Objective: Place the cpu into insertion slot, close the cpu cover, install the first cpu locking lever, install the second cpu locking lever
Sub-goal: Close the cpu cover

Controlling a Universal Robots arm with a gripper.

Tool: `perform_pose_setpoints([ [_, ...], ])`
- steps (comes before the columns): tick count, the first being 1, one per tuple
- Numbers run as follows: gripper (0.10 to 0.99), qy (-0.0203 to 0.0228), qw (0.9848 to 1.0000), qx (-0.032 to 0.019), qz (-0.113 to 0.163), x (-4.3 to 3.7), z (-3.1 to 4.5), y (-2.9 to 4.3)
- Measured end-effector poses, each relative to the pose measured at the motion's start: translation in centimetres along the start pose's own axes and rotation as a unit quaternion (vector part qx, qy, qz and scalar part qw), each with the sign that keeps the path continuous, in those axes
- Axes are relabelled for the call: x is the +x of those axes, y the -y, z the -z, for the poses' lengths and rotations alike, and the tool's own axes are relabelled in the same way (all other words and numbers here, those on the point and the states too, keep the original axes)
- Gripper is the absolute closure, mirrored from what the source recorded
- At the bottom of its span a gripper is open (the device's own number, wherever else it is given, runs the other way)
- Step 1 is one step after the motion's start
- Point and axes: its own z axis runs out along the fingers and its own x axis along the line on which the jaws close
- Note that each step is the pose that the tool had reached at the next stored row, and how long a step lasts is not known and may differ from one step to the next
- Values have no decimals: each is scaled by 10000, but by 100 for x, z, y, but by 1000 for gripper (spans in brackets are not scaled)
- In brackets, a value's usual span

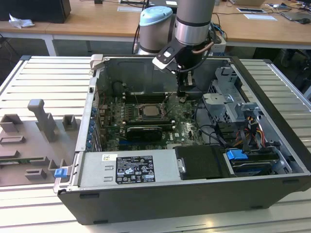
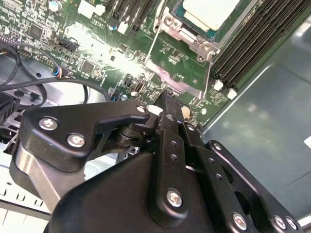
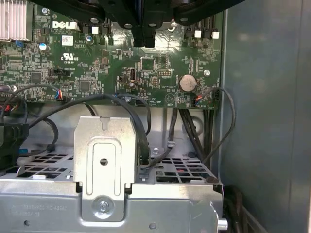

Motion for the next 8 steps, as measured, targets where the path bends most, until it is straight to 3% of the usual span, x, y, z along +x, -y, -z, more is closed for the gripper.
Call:
perform_pose_setpoints([
  [2,980,0,10000,0,4,-2,-45,-31],
  [5,980,-1,10000,2,16,-4,-140,-24],
  [8,980,0,10000,3,16,-4,-150,20],
])
